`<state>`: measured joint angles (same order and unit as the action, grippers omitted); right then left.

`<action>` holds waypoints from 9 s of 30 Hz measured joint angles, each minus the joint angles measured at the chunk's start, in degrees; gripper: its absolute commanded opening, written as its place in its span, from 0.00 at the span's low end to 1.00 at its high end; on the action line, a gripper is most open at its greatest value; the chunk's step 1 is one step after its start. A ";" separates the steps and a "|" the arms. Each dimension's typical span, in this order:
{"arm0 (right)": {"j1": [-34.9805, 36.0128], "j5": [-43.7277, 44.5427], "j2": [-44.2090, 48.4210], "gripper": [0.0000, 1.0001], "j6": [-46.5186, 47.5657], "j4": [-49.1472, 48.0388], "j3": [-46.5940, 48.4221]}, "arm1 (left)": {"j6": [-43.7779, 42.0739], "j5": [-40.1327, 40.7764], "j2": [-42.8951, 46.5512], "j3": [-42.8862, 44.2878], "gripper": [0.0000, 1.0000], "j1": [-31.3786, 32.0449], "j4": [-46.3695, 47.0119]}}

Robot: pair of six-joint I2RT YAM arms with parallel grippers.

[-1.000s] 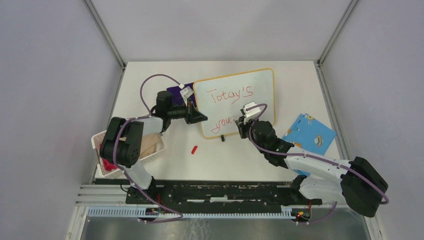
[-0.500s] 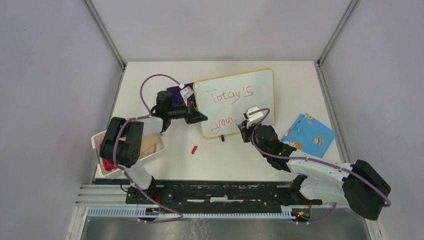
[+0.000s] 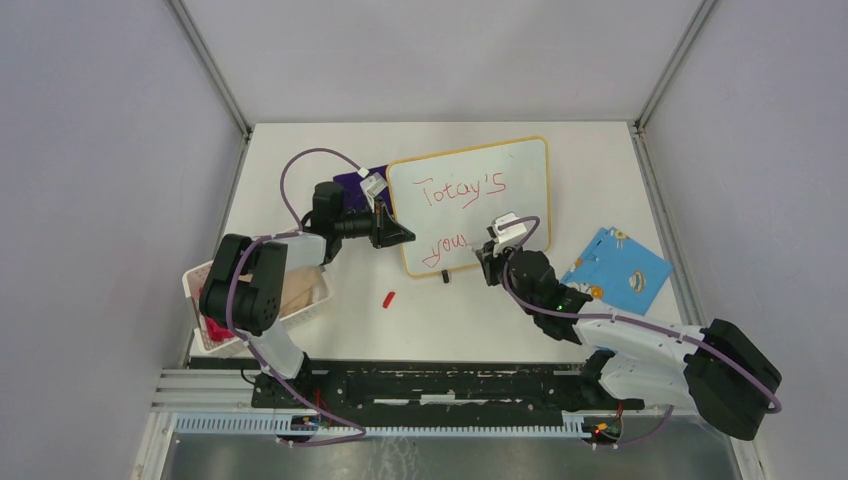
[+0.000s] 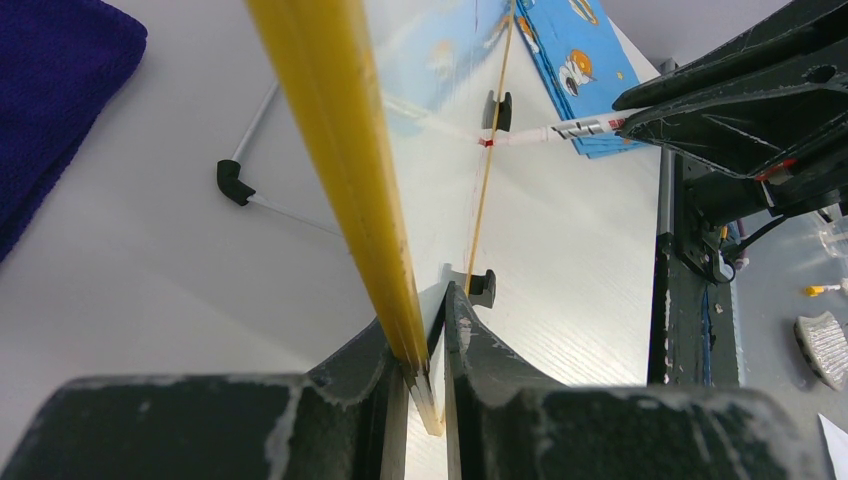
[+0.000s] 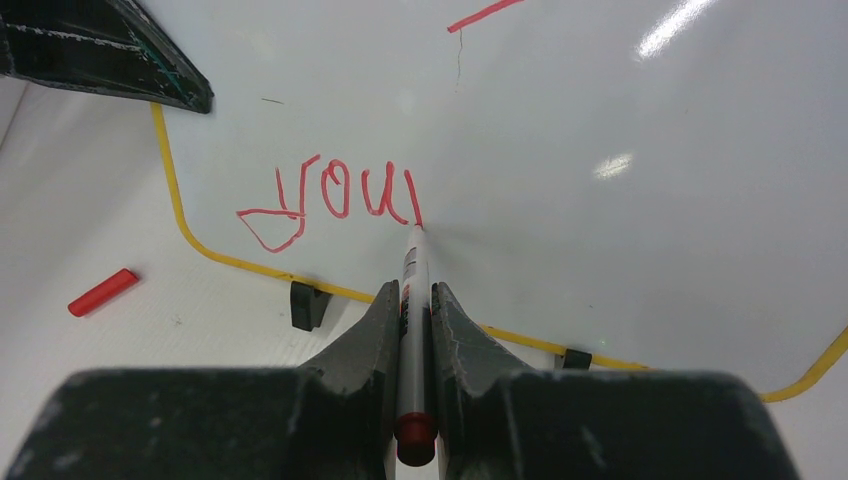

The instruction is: Write a sentence on the whiteboard

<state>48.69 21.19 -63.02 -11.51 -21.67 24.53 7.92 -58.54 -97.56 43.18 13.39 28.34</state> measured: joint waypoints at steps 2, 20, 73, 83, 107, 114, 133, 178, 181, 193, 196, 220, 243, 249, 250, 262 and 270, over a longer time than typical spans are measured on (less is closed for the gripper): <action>0.00 0.00 -0.44 0.00 0.02 0.13 0.70 | 0.00 0.00 0.00 0.00 0.02 0.00 0.00; -1.73 0.48 -0.11 0.00 0.42 0.04 2.51 | -0.04 0.02 0.00 0.07 0.02 0.00 -0.22; -3.50 6.51 8.50 0.00 1.90 3.37 0.17 | -0.87 -0.04 0.00 0.39 0.02 0.11 -1.03; -3.50 7.69 6.88 0.00 1.90 3.39 0.17 | -0.90 -0.02 0.00 0.39 0.02 0.15 -1.03; -3.48 8.20 4.04 0.00 1.95 2.71 0.74 | -0.94 0.46 0.00 0.59 0.02 0.63 -1.03; -3.45 5.68 3.76 0.00 1.92 1.90 0.74 | -0.94 0.63 0.00 0.59 0.02 0.83 -0.98; -3.48 3.28 5.44 0.00 1.22 2.58 -2.08 | -0.96 0.66 0.00 0.59 0.02 0.87 -1.01; -5.42 7.78 2.91 0.00 4.33 3.78 6.21 | -1.55 1.05 0.00 0.76 0.02 1.29 -1.05; -5.51 7.78 2.89 0.00 4.33 3.78 6.21 | -1.55 1.05 0.00 0.81 0.02 1.36 -1.05; -5.62 7.28 3.17 0.00 3.80 3.67 4.76 | -1.57 1.11 0.00 0.87 0.02 1.51 -1.05; -5.62 7.08 3.67 0.00 3.41 3.58 3.69 | -1.60 1.16 0.00 0.92 0.02 1.55 -1.07; -5.62 5.84 7.13 0.00 0.61 3.54 -2.29 | -1.60 1.27 0.00 0.94 0.02 1.64 -1.11; -6.82 7.19 12.87 0.00 0.44 5.62 -3.10 | -1.60 1.40 0.00 1.03 0.02 1.79 -1.29; -7.45 7.41 10.97 0.00 0.44 6.08 -2.29 | -1.60 1.44 0.00 1.05 0.02 1.81 -1.27; -7.56 7.43 10.78 0.00 0.42 6.01 -2.16 | -1.60 1.42 0.00 1.05 0.02 1.81 -1.29; -7.96 7.41 8.13 0.00 0.79 5.49 0.15 | -1.62 1.44 0.00 1.07 0.02 1.86 -1.29; -8.00 6.80 7.39 0.00 0.87 5.22 0.52 | -1.62 1.46 0.00 1.07 0.02 1.88 -1.31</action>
<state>40.69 27.99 -55.64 -10.63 -16.45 25.06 6.31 -57.08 -97.56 44.25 15.27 27.03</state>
